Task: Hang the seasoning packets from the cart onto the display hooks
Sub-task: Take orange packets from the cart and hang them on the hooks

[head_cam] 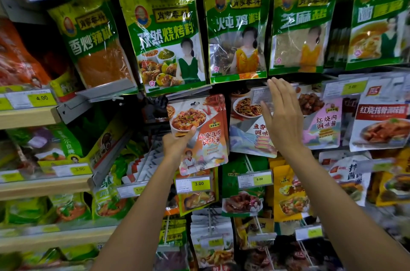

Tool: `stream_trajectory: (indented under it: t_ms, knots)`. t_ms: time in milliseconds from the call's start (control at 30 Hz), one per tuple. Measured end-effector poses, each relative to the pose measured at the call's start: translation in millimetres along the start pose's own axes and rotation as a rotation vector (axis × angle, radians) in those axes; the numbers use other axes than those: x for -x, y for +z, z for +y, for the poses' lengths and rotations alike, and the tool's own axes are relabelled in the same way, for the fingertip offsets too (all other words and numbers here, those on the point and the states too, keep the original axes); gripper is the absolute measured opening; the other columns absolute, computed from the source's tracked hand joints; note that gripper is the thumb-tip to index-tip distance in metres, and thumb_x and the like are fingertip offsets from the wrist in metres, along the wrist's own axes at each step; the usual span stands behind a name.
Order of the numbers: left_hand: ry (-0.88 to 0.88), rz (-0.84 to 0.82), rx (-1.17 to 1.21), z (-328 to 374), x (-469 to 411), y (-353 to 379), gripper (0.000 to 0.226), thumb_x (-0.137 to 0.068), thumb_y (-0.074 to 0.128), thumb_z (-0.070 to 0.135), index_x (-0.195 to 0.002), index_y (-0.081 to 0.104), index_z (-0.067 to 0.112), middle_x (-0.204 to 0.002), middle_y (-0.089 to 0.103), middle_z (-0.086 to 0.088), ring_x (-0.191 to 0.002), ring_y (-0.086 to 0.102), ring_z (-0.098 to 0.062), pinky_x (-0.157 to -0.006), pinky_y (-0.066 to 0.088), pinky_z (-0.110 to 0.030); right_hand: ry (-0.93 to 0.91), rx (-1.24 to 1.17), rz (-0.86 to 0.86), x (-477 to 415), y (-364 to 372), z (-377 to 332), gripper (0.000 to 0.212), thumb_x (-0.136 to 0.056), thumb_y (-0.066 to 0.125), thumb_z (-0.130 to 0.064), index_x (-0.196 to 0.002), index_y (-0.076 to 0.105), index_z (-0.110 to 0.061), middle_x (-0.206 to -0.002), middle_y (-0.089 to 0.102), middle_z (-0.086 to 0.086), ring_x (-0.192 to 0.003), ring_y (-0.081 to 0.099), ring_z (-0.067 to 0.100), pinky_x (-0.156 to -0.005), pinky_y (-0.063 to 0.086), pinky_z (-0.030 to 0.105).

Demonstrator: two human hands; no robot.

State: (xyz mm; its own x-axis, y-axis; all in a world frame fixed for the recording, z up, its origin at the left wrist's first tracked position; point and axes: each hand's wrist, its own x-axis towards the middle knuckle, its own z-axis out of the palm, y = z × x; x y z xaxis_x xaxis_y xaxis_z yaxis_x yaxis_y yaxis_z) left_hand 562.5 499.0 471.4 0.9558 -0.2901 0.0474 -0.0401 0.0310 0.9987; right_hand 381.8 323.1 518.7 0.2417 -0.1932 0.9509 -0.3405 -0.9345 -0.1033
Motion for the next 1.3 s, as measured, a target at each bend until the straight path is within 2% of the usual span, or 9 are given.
stream_trajectory:
  t_ms: [133, 300, 400, 633, 733, 867, 1067, 1133, 1300]
  knots:
    - [0.087, 0.166, -0.236, 3, 12, 0, 0.043, -0.069, 0.082, 0.044, -0.055, 0.049, 0.019, -0.055, 0.053, 0.002, -0.051, 0.05, -0.012, -0.058, 0.048, -0.036, 0.02, -0.03, 0.008, 10, -9, -5, 0.045, -0.096, 0.058, -0.012, -0.136, 0.048, 0.005, -0.138, 0.052, 0.02, -0.133, 0.045, 0.034, -0.113, 0.035, 0.044]
    - [0.25, 0.231, -0.559, -3, 36, -13, 0.051, -0.082, 0.072, 0.041, -0.11, 0.057, 0.001, -0.106, 0.063, -0.018, -0.101, 0.058, -0.034, -0.079, 0.049, -0.042, 0.082, -0.047, -0.027, 38, -29, -7, 0.041, -0.095, 0.058, -0.008, -0.133, 0.051, 0.006, -0.134, 0.055, 0.021, -0.13, 0.049, 0.035, -0.111, 0.036, 0.042]
    - [0.469, 0.322, -0.651, -10, 67, -12, 0.035, -0.092, 0.061, 0.021, -0.119, 0.051, 0.001, -0.116, 0.055, -0.018, -0.109, 0.05, -0.035, -0.085, 0.044, -0.045, 0.181, -0.088, -0.103, 67, -46, -3, 0.04, -0.094, 0.059, -0.007, -0.131, 0.053, 0.006, -0.131, 0.057, 0.021, -0.127, 0.05, 0.037, -0.11, 0.034, 0.039]
    - [0.519, -0.271, -0.497, -59, 170, 64, 0.021, -0.1, 0.047, 0.022, -0.103, 0.062, 0.008, -0.071, 0.055, -0.002, -0.061, 0.053, -0.024, -0.052, 0.038, -0.032, 0.64, -0.28, -0.338, 182, -114, 30, 0.026, -0.1, 0.048, -0.02, -0.117, 0.064, -0.007, -0.104, 0.065, 0.007, -0.095, 0.062, 0.025, -0.077, 0.047, 0.025]
    - [0.389, -0.496, -0.529, -93, 219, 113, 0.023, -0.099, 0.048, 0.021, -0.1, 0.067, 0.007, -0.086, 0.068, -0.008, -0.073, 0.063, -0.026, -0.066, 0.049, -0.038, 0.885, -0.277, -0.357, 237, -158, 53, 0.028, -0.099, 0.048, -0.023, -0.108, 0.067, -0.006, -0.088, 0.07, 0.006, -0.081, 0.066, 0.024, -0.067, 0.046, 0.023]
    - [0.137, -0.813, -0.429, -137, 288, 173, 0.026, -0.1, 0.045, 0.013, -0.087, 0.066, 0.008, -0.079, 0.068, -0.005, -0.07, 0.063, -0.02, -0.061, 0.048, -0.021, 1.124, -0.181, -0.31, 305, -225, 88, 0.02, -0.098, 0.051, -0.014, -0.09, 0.068, -0.007, -0.076, 0.068, 0.002, -0.071, 0.063, 0.02, -0.068, 0.045, 0.032]
    - [0.078, -1.137, -0.489, -193, 376, 253, 0.024, -0.099, 0.046, 0.011, -0.083, 0.063, 0.015, -0.075, 0.063, 0.006, -0.069, 0.061, 0.001, -0.069, 0.048, -0.016, 1.387, -0.042, -0.315, 380, -314, 147, 0.02, -0.099, 0.051, -0.022, -0.094, 0.068, -0.013, -0.081, 0.07, 0.004, -0.076, 0.066, 0.021, -0.074, 0.05, 0.041]
    - [0.074, -1.181, -0.564, -207, 394, 279, 0.03, -0.099, 0.047, 0.009, -0.076, 0.058, 0.025, -0.074, 0.063, 0.007, -0.077, 0.065, -0.014, -0.077, 0.051, -0.034, 1.467, 0.02, -0.276, 399, -336, 164, 0.018, -0.099, 0.052, -0.023, -0.097, 0.068, -0.015, -0.086, 0.07, 0.003, -0.081, 0.066, 0.022, -0.075, 0.049, 0.039]
    - [0.096, -1.281, -0.722, -235, 410, 343, 0.026, -0.098, 0.048, 0.011, -0.079, 0.062, 0.022, -0.087, 0.072, -0.007, -0.082, 0.065, -0.028, -0.078, 0.05, -0.041, 1.626, 0.145, -0.141, 435, -370, 199, 0.014, -0.097, 0.056, -0.02, -0.099, 0.07, -0.018, -0.087, 0.073, -0.002, -0.081, 0.068, 0.016, -0.074, 0.051, 0.033]
